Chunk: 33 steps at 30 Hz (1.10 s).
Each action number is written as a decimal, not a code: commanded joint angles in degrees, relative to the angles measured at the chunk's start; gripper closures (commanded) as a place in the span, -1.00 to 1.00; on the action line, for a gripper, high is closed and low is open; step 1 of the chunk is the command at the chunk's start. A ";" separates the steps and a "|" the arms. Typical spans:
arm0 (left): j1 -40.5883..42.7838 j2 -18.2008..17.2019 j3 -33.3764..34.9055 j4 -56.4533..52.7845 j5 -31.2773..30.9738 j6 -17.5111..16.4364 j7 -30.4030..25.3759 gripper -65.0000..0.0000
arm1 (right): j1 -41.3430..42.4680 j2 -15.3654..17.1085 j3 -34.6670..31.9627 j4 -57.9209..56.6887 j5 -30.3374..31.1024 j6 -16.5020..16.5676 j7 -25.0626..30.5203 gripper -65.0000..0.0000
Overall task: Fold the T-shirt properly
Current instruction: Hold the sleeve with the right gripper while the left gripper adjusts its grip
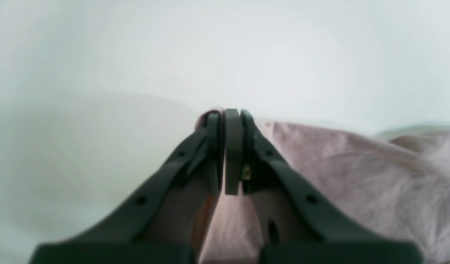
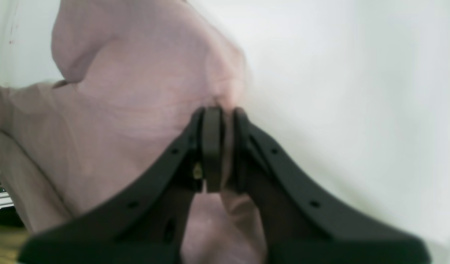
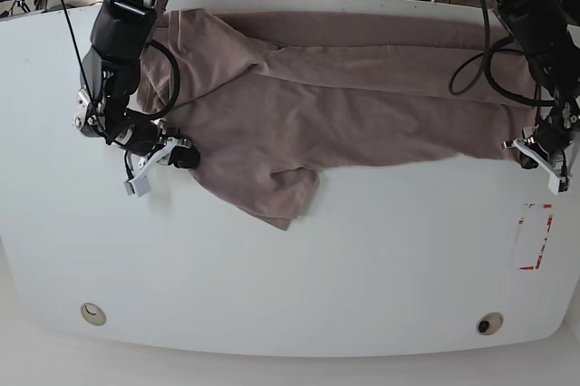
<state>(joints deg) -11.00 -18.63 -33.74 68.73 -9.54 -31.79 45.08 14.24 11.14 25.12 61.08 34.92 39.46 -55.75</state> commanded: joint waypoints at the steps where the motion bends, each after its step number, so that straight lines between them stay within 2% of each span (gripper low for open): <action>1: -0.73 -1.28 0.02 1.03 -0.35 -0.34 -0.90 1.00 | 1.28 0.78 0.15 1.21 1.52 0.54 0.67 0.83; 2: -0.73 -1.37 0.02 1.03 -0.35 -0.34 -0.29 0.97 | 1.28 0.78 0.15 1.21 1.52 0.54 0.67 0.83; 4: -0.73 -1.45 0.02 1.03 -0.35 -0.34 1.91 0.78 | 1.28 0.78 0.15 1.21 1.52 0.54 0.67 0.83; 9: -0.64 -1.45 -0.15 1.03 -0.35 -0.17 3.93 -0.06 | 1.28 0.78 0.15 1.21 1.52 0.54 0.67 0.83; 10: -0.38 -1.45 -0.15 1.03 -0.35 -0.17 3.93 -0.15 | 1.28 0.78 0.15 1.21 1.52 0.54 0.67 0.83; 17: 0.32 -3.13 -0.15 0.41 -0.44 -0.08 3.49 -0.16 | 1.36 0.78 0.06 1.21 1.26 0.54 0.67 0.83; 25: -3.81 -5.76 0.20 -9.34 -0.35 -0.08 -1.61 -0.16 | 1.45 1.30 0.06 1.21 1.17 0.54 0.67 0.83; 30: -6.80 -5.94 0.29 -15.94 -0.35 0.01 -3.37 -0.16 | 1.45 1.48 0.06 1.21 1.17 0.54 0.67 0.83; 33: -7.41 -5.94 3.45 -17.17 -0.35 0.01 -4.60 -0.16 | 1.45 1.48 0.06 1.21 1.44 0.54 0.67 0.83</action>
<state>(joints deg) -17.19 -23.44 -31.79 51.33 -9.10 -31.46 40.99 14.26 11.79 25.06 61.10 34.76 39.44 -55.75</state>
